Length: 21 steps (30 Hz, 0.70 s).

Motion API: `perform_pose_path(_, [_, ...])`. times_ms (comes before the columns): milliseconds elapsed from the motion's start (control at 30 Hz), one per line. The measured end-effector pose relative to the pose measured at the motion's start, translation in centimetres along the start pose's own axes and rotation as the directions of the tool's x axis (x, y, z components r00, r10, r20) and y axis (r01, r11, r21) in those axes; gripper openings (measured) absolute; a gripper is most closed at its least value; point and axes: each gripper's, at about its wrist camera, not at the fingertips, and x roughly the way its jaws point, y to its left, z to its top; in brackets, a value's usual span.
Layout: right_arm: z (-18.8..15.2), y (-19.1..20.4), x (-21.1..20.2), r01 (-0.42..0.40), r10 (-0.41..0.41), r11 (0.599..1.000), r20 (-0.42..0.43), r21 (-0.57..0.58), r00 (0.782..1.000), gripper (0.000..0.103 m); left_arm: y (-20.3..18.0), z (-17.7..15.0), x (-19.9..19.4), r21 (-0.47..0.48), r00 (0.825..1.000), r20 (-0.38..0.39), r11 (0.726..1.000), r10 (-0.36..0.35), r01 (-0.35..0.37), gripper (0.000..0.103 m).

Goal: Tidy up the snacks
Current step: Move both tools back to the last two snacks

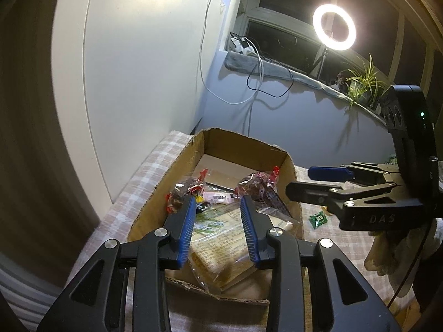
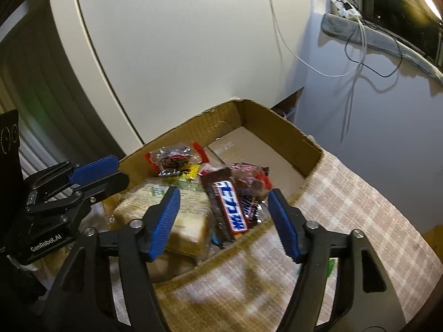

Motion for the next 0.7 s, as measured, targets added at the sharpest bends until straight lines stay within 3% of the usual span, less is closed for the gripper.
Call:
perform_pose_path(400, [-1.6,-5.5,-3.2,0.043,-0.045,0.995,0.021,0.087,0.999,0.071,-2.8,0.0,-0.3,0.036,0.999,0.006,0.999,-0.041,0.041,0.032])
perform_pose_path(700, [-4.2,-11.0,-4.2,0.095,-0.091,0.983,-0.031,0.155,0.995,0.071,-7.9,-0.4,0.4,0.121,0.992,-0.023,0.985,-0.125,0.127,0.032])
